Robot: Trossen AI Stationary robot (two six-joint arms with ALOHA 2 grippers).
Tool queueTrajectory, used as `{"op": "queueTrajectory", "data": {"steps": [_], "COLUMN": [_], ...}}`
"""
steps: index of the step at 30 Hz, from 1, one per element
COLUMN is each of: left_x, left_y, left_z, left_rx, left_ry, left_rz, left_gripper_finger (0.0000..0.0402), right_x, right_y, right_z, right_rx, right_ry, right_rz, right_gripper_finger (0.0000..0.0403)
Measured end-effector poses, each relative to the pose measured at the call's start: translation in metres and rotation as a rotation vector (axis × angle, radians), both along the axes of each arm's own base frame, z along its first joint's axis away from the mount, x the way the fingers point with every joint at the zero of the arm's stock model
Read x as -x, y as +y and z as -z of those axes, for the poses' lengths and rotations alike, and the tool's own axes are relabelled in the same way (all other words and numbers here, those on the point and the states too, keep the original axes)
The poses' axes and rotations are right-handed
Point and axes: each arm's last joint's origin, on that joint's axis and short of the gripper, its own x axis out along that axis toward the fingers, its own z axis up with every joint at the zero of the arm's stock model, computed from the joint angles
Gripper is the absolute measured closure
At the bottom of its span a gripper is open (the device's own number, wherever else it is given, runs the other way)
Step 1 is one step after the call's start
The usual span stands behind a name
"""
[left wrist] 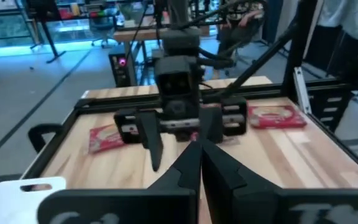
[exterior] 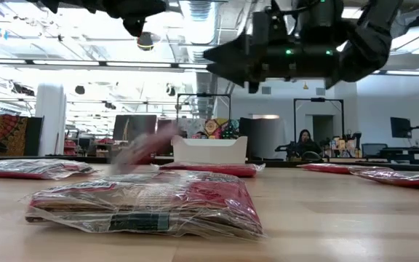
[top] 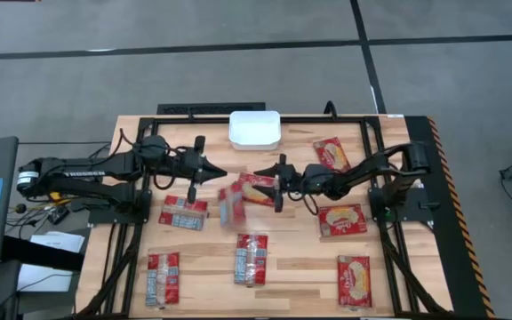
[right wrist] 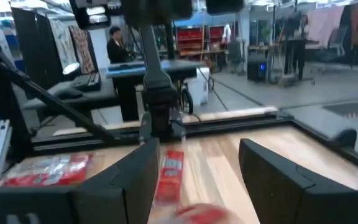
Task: Sort popcorn bags into baskets
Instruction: Put the red popcorn bag into the white bin
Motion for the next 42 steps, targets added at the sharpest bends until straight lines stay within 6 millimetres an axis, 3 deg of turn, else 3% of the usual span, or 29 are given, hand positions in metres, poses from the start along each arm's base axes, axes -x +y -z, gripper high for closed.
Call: {"op": "queueTrajectory", "data": {"steps": [5,10,13,18,22,26,29,33,39,42], "left_x": [0.001,0.005,0.005,-0.001,-0.012,-0.023,-0.03,-0.038,-0.046,-0.048], "left_y": [0.002,0.0,-0.003,-0.012,-0.017,-0.015,-0.014,-0.013,-0.013,-0.011], "left_z": [0.01,0.046,0.075,0.107,0.124,0.147,0.167,0.184,0.185,0.181], "left_rx": [0.04,0.123,0.196,0.294,0.256,0.214,0.217,0.255,0.223,0.188], "left_ry": [0.105,0.422,0.604,0.728,0.797,0.873,0.95,0.996,0.998,0.993], "left_rz": [-0.04,-0.127,-0.167,-0.112,-0.16,-0.234,-0.243,-0.196,-0.137,-0.158], "left_gripper_finger": [0.0401,0.0377,0.0336,0.0239,0.0169,0.0137,0.0151,0.0215,0.0377,0.0391], "right_x": [-0.012,-0.009,-0.004,0.003,0.005,0.004,0.003,0.003,0.003,0.003], "right_y": [-0.004,-0.01,-0.012,-0.016,-0.017,-0.014,-0.01,-0.006,-0.01,-0.013], "right_z": [0.01,0.011,0.004,-0.003,-0.005,-0.003,-0.001,-0.001,-0.002,-0.002], "right_rx": [-0.077,-0.132,-0.128,-0.127,-0.127,-0.13,-0.128,-0.126,-0.127,-0.143], "right_ry": [0.044,0.125,0.171,0.237,0.246,0.247,0.257,0.258,0.253,0.249], "right_rz": [0.024,0.151,0.204,0.229,0.233,0.225,0.213,0.197,0.213,0.223], "right_gripper_finger": [0.0158,0.0158,0.0158,0.0158,0.0158,0.0159,0.0159,0.0159,0.0159,0.0159]}}
